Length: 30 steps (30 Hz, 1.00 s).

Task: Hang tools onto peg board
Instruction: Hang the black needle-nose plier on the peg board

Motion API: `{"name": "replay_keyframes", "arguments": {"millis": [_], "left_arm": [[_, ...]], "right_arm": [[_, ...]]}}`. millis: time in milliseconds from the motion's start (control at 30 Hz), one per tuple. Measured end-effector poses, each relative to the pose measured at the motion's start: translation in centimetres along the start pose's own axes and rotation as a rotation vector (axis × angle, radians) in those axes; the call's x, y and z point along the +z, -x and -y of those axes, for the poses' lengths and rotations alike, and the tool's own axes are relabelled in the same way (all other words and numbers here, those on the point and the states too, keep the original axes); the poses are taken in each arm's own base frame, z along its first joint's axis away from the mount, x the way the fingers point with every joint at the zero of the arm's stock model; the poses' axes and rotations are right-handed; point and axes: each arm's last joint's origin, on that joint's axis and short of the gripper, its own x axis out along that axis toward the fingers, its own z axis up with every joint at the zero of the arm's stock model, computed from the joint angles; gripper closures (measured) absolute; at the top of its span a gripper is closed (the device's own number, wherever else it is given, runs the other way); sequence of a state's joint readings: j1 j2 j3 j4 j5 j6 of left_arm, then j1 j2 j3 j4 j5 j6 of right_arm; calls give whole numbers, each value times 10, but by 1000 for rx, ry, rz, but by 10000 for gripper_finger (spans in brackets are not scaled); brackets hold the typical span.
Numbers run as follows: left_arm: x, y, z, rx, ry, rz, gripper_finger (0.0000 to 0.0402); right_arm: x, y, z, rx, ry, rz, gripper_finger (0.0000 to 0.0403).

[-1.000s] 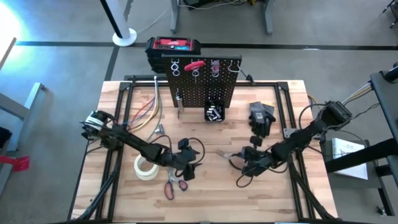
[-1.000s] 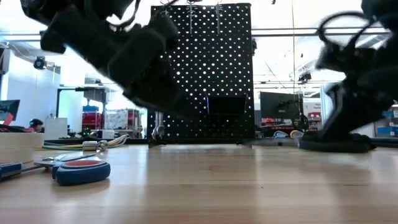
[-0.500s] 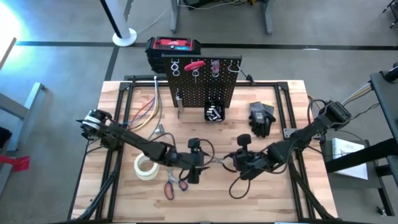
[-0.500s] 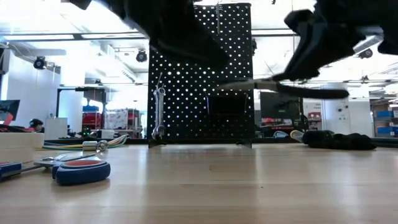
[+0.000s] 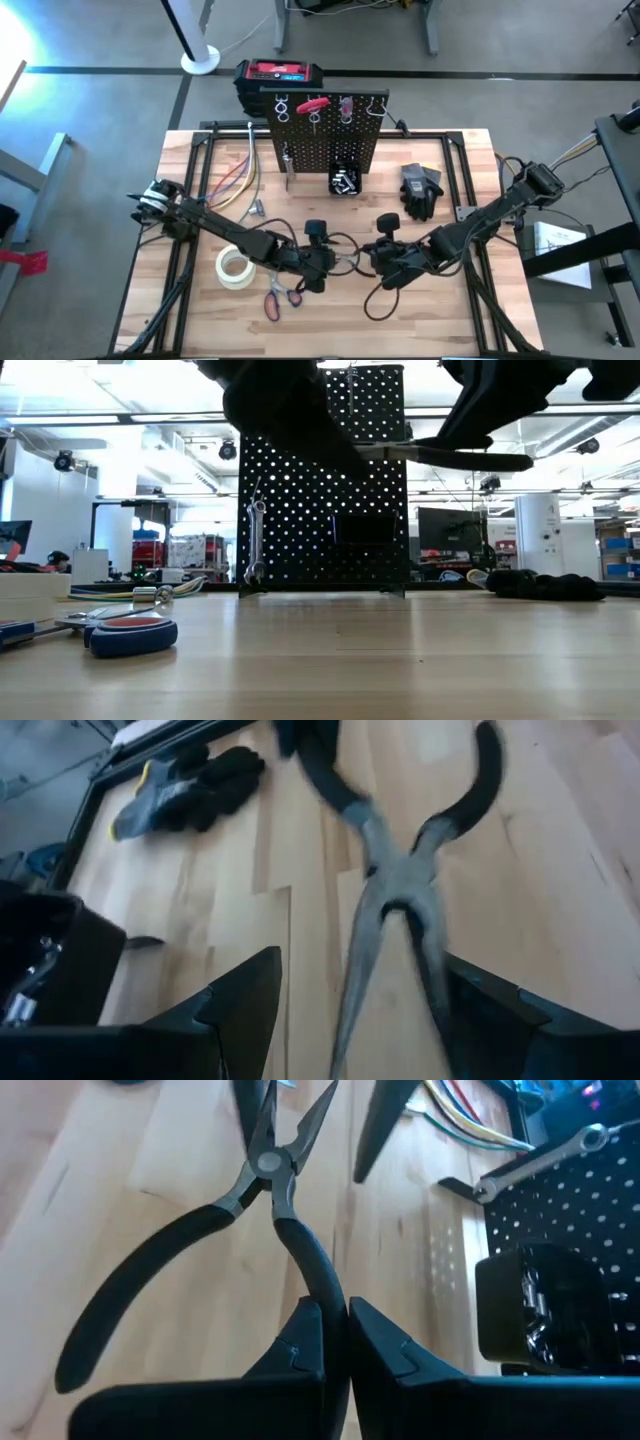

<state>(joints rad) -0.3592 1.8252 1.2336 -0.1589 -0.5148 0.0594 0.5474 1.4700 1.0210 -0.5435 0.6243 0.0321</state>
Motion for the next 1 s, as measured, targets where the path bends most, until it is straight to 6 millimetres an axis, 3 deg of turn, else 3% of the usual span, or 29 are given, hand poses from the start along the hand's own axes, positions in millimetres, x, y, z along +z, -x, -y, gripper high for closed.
{"name": "replay_keyframes", "arguments": {"millis": [333,433,600,633,833,1000], "left_arm": [[9,-9,5,-9,-52,-27,187],[11,-11,7,-13,-60,-36,235],[12,-9,6,-22,-69,-63,358],[12,-9,6,-21,-63,-67,368],[12,-9,5,-20,-36,-67,368],[13,-8,4,-8,-5,-65,379]], "right_arm": [[0,0,-1,7,-5,-2,398],[0,0,-1,7,-20,-2,398],[0,0,0,10,-50,-6,398],[0,0,0,10,-57,-7,398],[-1,0,0,13,-76,-8,392],[0,3,2,-19,-72,6,322]]}}
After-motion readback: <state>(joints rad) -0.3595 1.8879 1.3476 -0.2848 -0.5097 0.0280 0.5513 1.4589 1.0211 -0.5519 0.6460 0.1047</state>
